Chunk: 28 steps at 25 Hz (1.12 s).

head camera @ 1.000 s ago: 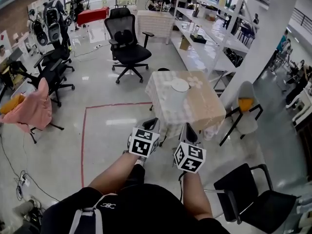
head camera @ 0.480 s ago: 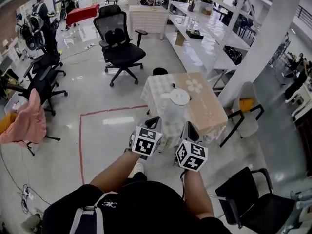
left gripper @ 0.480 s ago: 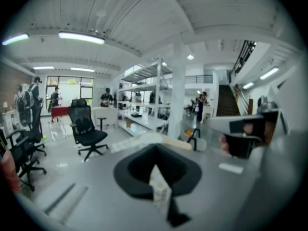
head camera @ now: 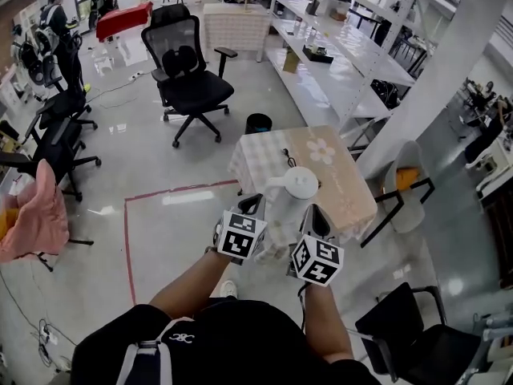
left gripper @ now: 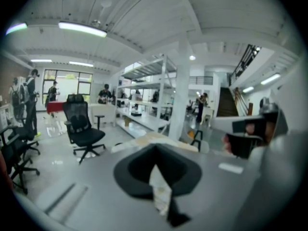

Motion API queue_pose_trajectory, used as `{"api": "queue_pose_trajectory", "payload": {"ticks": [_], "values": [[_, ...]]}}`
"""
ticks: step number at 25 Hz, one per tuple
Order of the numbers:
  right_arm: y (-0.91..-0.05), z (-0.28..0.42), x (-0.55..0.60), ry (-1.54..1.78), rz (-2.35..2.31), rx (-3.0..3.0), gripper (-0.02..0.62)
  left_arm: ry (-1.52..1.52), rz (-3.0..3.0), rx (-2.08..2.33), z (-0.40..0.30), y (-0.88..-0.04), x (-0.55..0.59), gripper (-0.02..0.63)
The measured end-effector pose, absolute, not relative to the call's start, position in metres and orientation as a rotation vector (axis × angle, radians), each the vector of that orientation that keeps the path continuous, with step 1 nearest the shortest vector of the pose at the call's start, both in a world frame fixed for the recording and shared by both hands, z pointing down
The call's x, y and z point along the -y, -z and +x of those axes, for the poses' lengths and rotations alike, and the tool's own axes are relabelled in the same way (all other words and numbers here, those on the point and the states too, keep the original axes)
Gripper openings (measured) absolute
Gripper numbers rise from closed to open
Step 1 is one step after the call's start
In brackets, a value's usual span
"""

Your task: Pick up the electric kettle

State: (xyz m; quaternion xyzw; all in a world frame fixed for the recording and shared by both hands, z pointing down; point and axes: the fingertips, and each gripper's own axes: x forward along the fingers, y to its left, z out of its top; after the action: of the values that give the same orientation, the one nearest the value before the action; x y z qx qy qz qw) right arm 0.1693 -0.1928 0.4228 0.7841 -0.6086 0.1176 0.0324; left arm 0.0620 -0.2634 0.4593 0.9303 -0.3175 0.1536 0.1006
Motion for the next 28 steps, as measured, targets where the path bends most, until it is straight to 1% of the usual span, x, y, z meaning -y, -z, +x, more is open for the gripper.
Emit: {"api": "queue_pose_trajectory", "payload": {"ticks": [11, 16, 23, 25, 26, 27, 28], "values": [[-0.433, 0.183, 0.256, -0.43, 2.428, 1.767, -0.008, -0.48, 2.726, 0.865, 0.069, -0.481, 0.329, -0.005], [-0.432, 0.199, 0.26, -0.419, 2.442, 1.732, -0.008, -0.473, 2.736, 0.829, 0.088, -0.485, 0.334, -0.005], [-0.447, 0.215, 0.266, -0.472, 2.435, 1.783, -0.008, -0.465, 2.765, 0.865, 0.094, -0.497, 0.337, 0.0], [-0.45, 0.219, 0.27, -0.477, 2.416, 1.815, -0.008, -0.491, 2.763, 0.893, 0.097, -0.502, 0.337, 0.014], [-0.452, 0.222, 0.272, -0.488, 2.408, 1.829, -0.008, -0.513, 2.758, 0.9, 0.098, -0.506, 0.336, 0.056], [-0.453, 0.225, 0.274, -0.5, 2.402, 1.84, -0.008, -0.536, 2.753, 0.904, 0.1, -0.51, 0.335, 0.071], [-0.454, 0.229, 0.276, -0.51, 2.396, 1.85, -0.008, -0.557, 2.75, 0.907, 0.102, -0.514, 0.333, 0.072]]}}
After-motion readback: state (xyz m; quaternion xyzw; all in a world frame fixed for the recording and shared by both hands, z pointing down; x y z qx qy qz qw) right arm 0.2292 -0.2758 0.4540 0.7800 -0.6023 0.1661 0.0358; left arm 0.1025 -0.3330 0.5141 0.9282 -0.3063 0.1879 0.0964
